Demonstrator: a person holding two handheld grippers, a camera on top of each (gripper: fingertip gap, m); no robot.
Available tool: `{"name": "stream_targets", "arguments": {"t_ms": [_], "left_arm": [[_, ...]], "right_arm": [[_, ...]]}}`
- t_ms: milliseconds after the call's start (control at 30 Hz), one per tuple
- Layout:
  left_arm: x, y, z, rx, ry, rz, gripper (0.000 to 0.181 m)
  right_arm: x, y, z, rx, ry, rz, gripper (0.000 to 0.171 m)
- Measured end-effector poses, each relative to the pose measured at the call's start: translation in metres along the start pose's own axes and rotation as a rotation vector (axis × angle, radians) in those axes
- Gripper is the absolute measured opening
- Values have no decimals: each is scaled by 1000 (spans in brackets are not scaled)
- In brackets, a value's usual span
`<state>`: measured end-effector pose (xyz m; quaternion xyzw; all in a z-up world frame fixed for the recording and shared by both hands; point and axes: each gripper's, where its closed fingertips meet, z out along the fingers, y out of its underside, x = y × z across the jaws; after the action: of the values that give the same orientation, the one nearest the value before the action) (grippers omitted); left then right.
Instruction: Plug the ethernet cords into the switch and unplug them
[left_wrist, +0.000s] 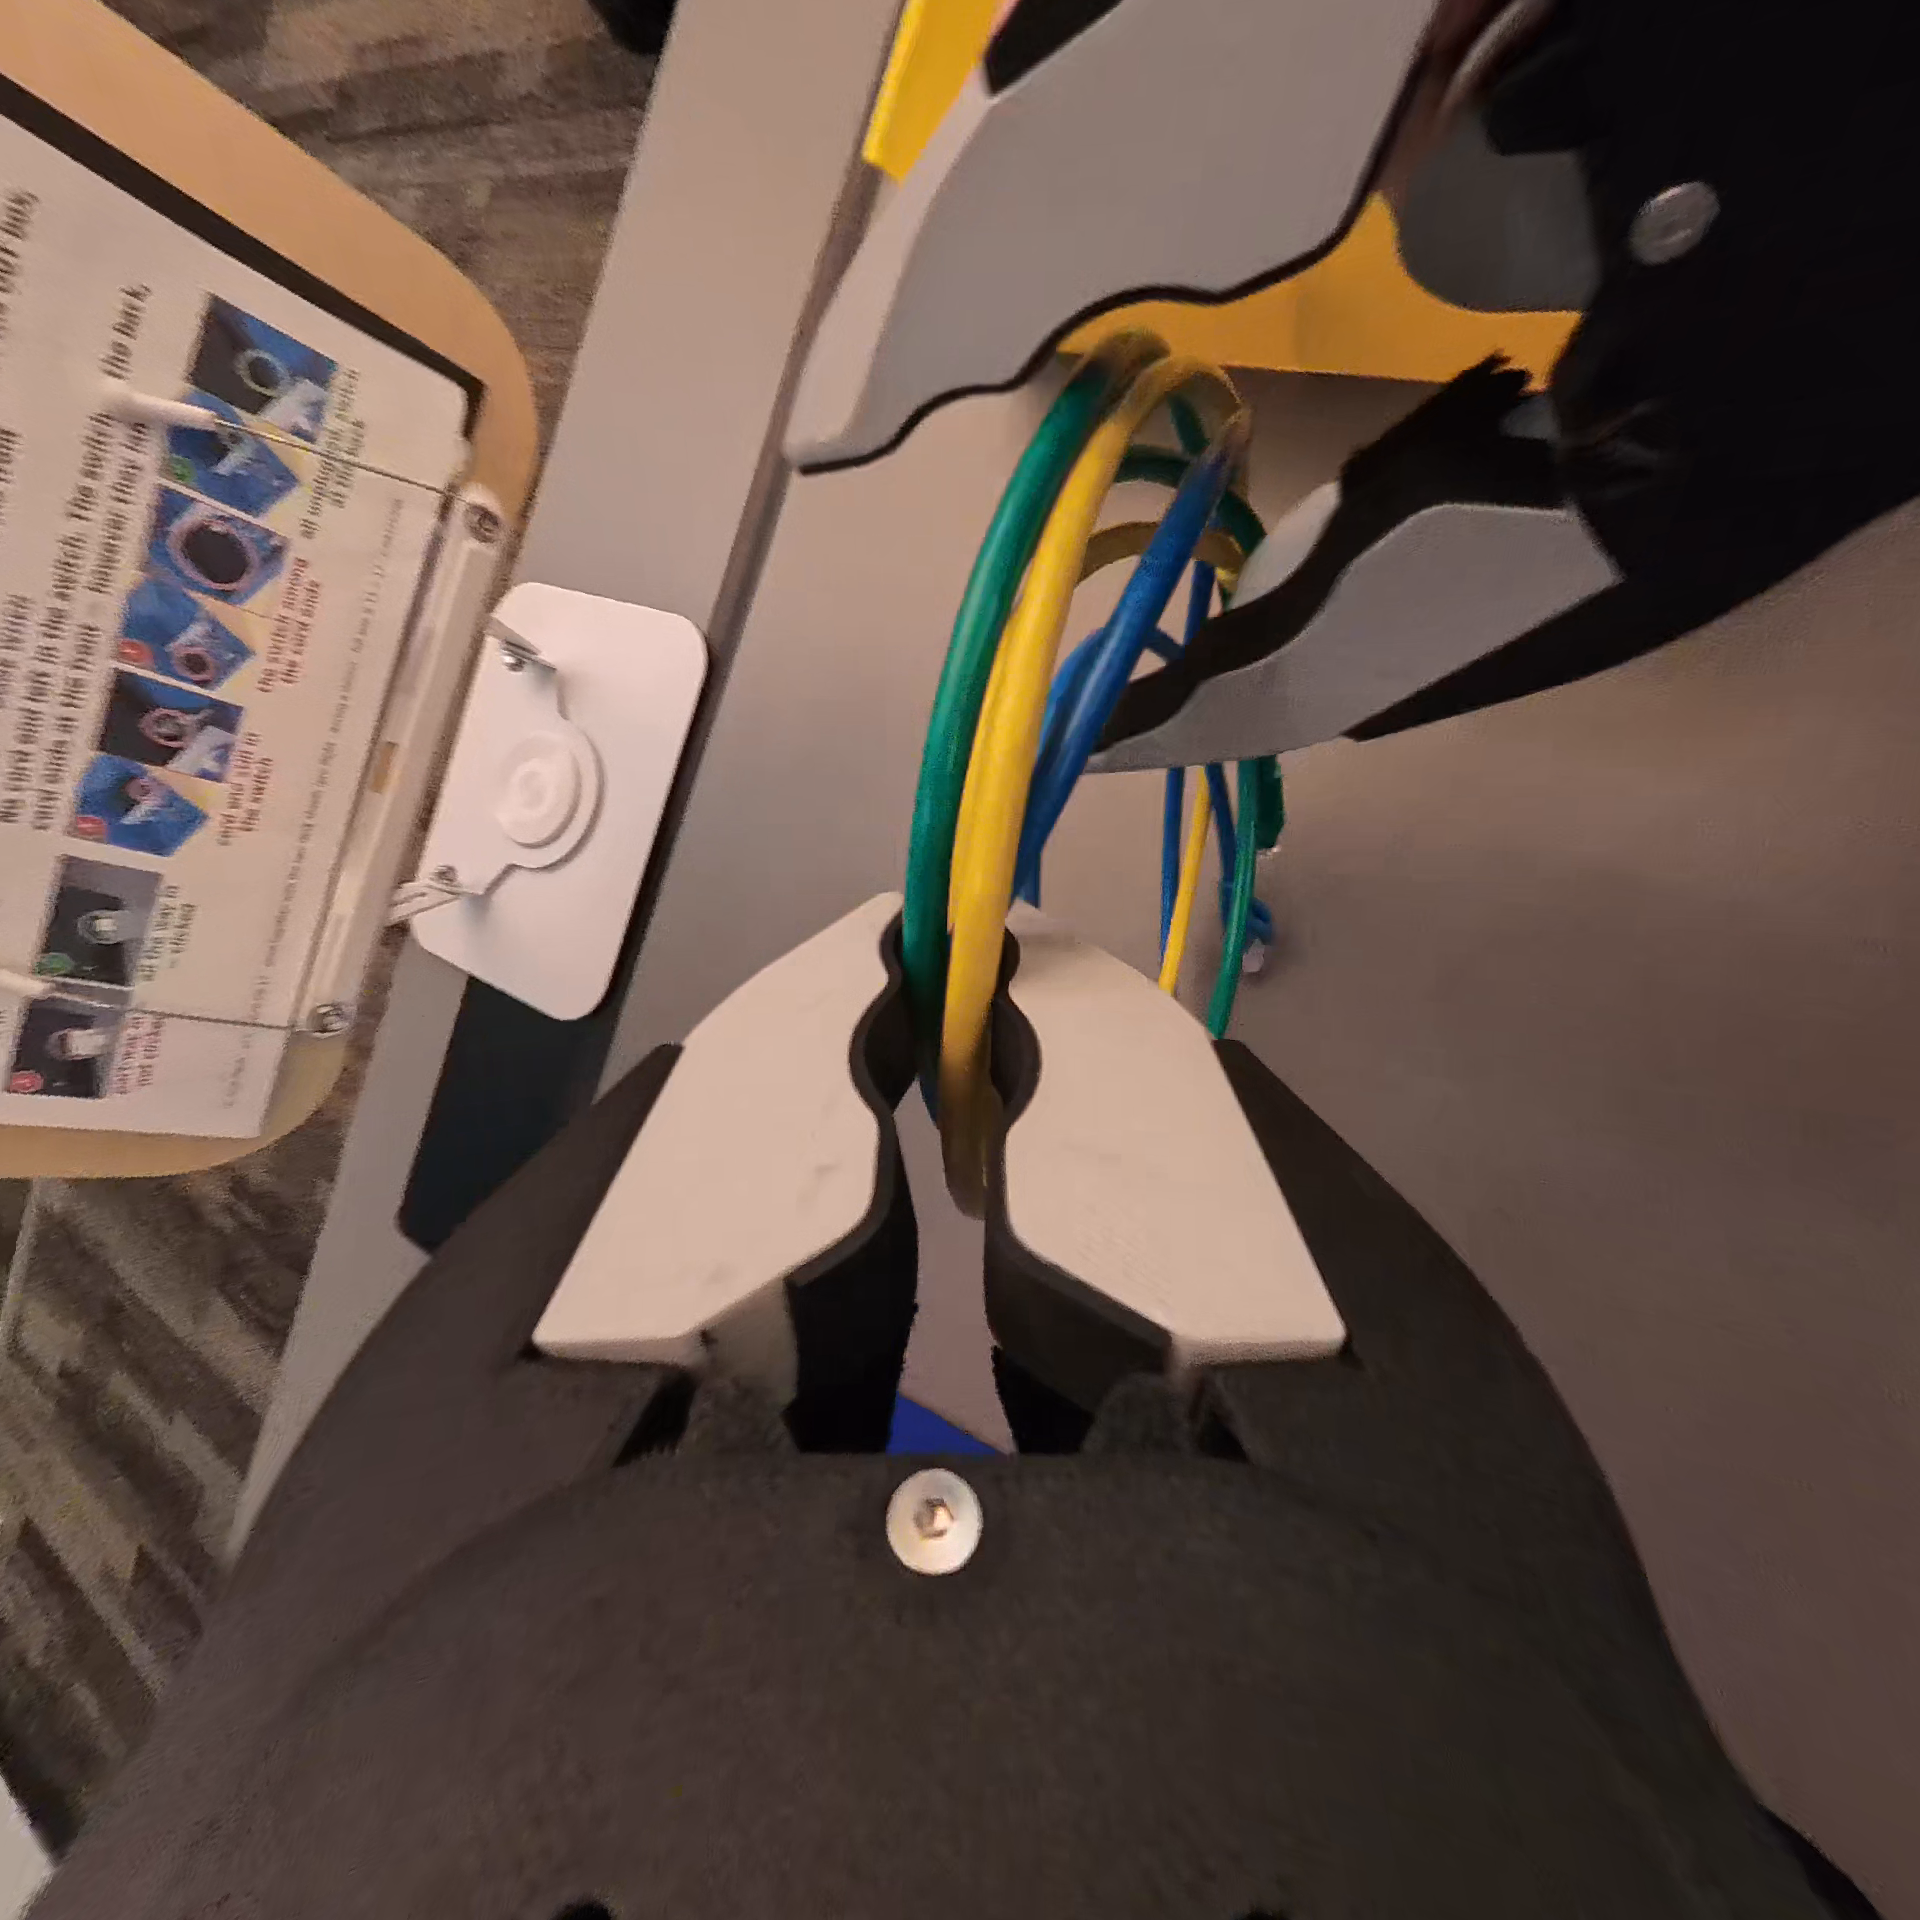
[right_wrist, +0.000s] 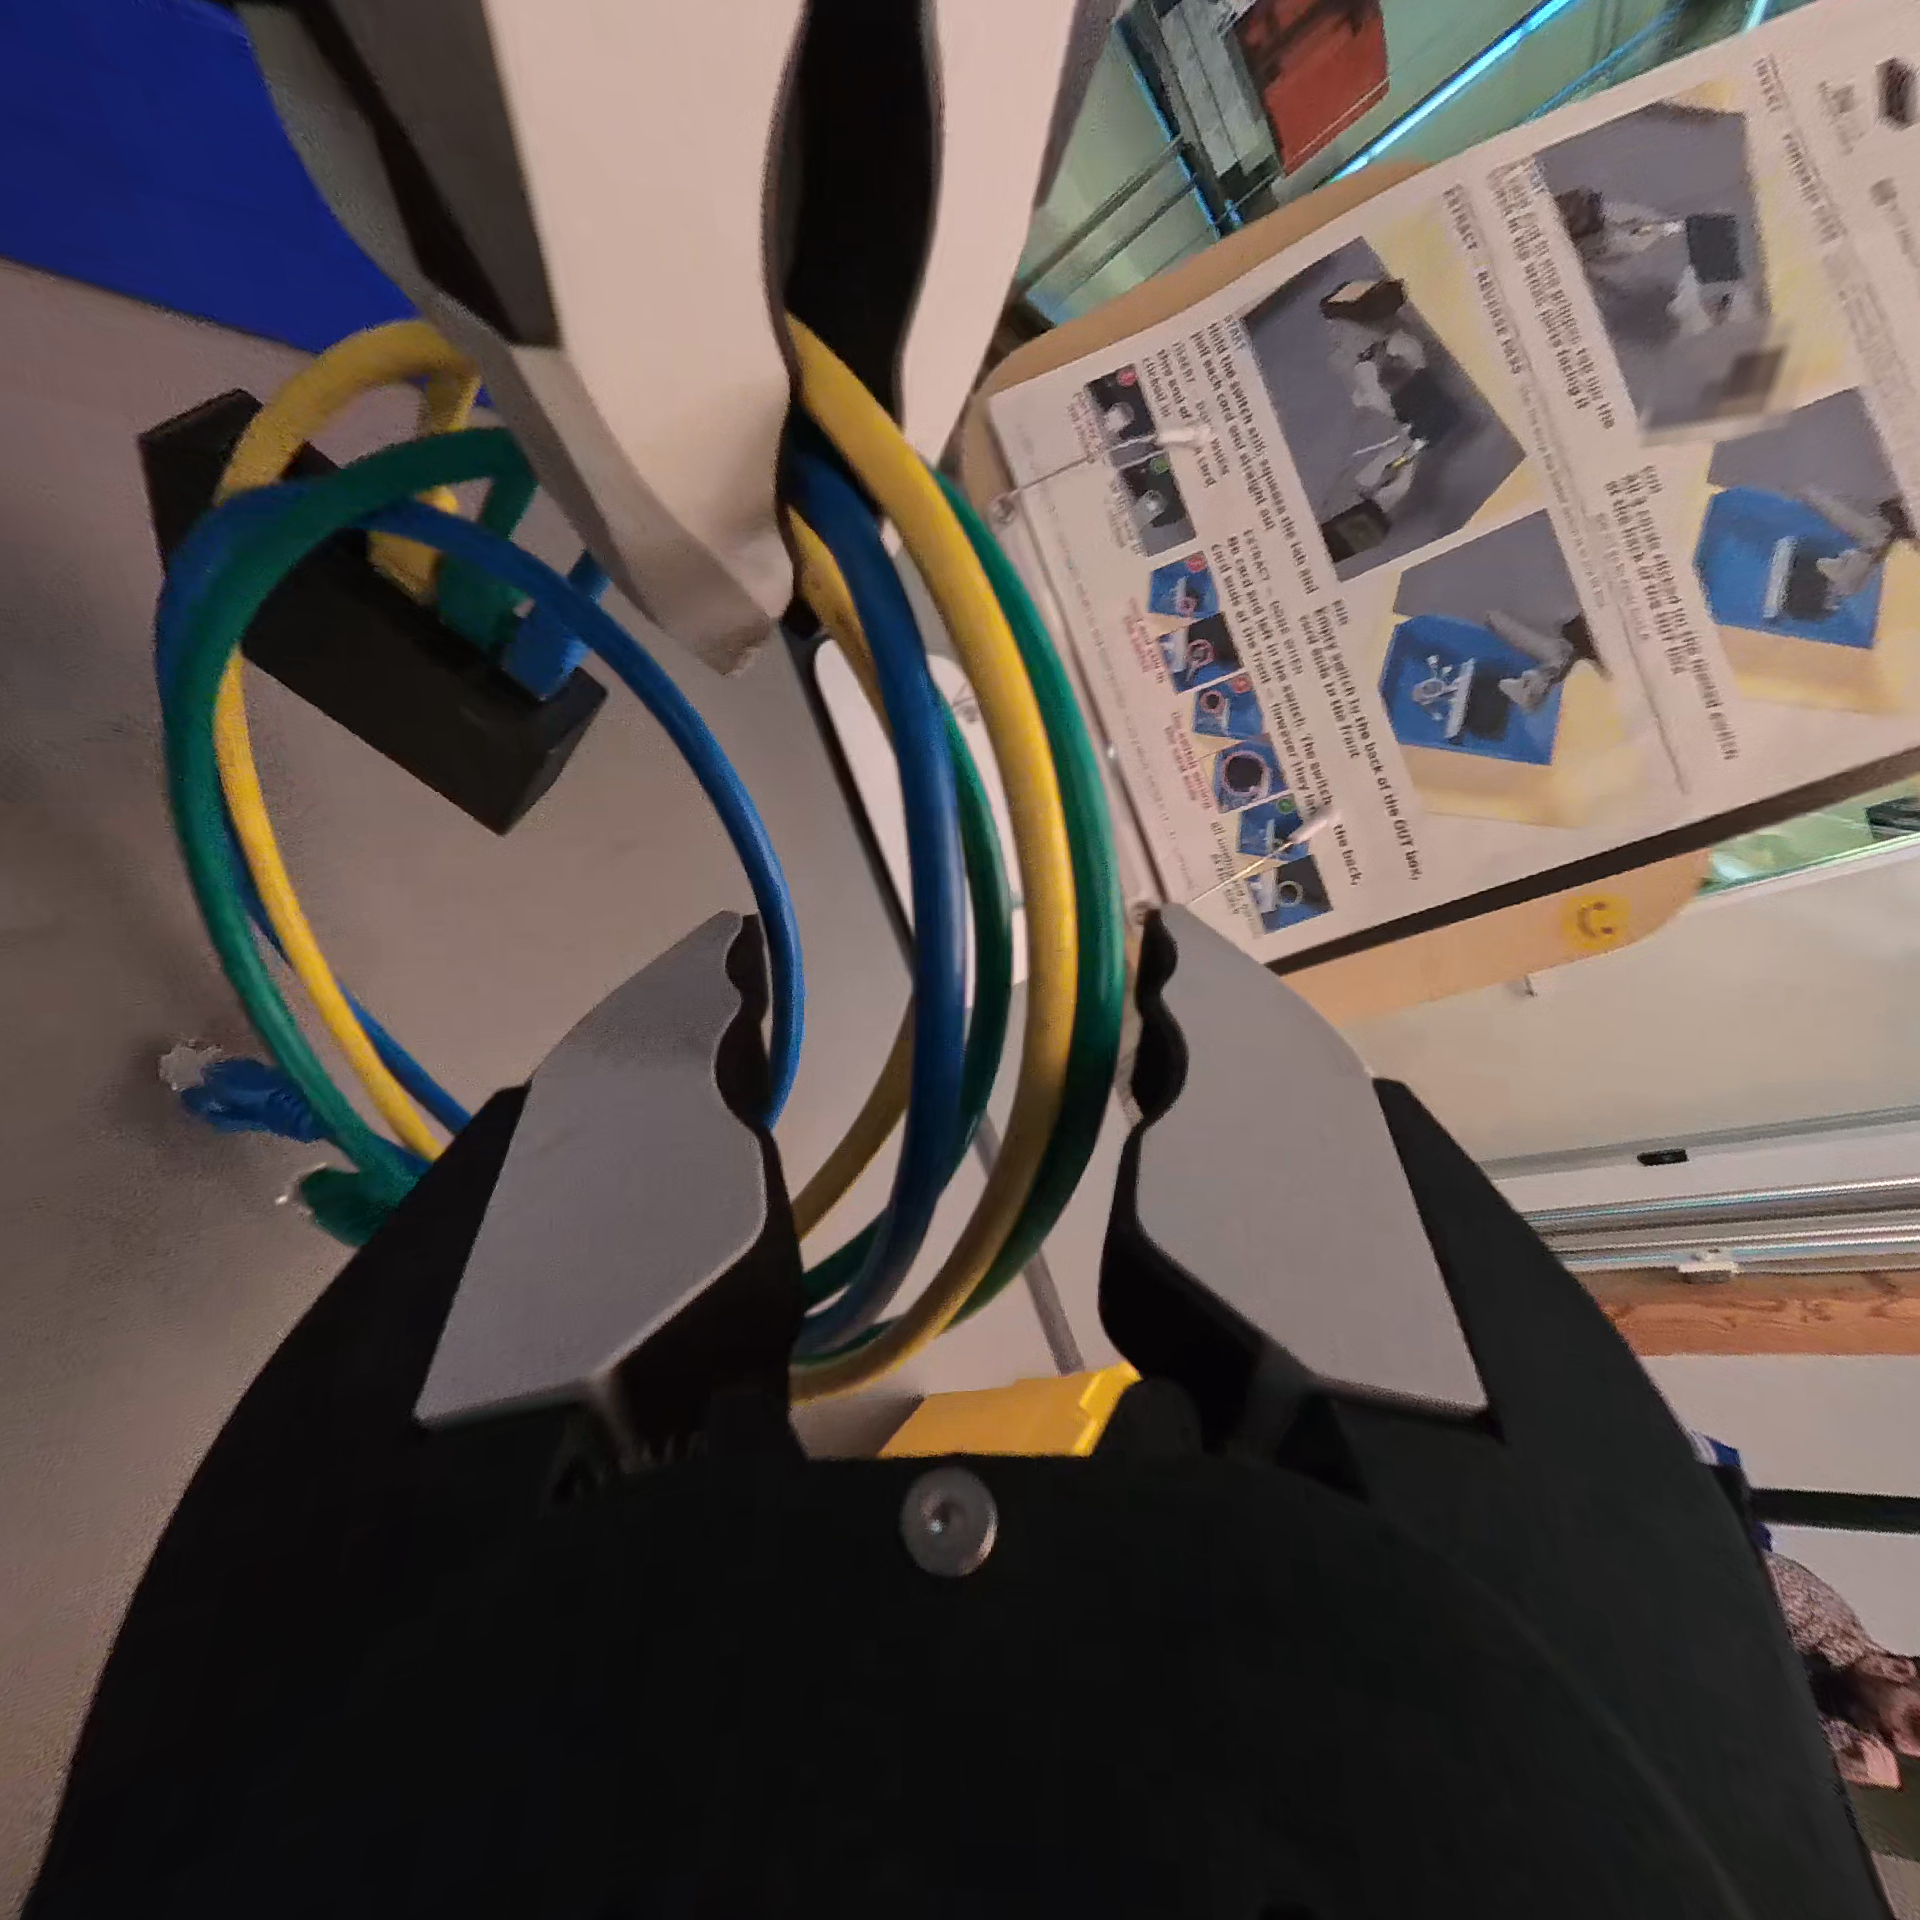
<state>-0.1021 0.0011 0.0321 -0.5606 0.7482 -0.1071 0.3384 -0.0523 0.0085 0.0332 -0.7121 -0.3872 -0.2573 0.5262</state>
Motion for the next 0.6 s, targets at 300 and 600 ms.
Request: {"name": "stream_targets", "arguments": {"t_ms": [300,600], "left_arm": [[18,20,28,39,121,-115,9],[1,55,0,215,57,-418,52]], "right_arm": [[-30,16,29,1,-68,-29,24],[-20,20,26,38,-55,19,13]]}}
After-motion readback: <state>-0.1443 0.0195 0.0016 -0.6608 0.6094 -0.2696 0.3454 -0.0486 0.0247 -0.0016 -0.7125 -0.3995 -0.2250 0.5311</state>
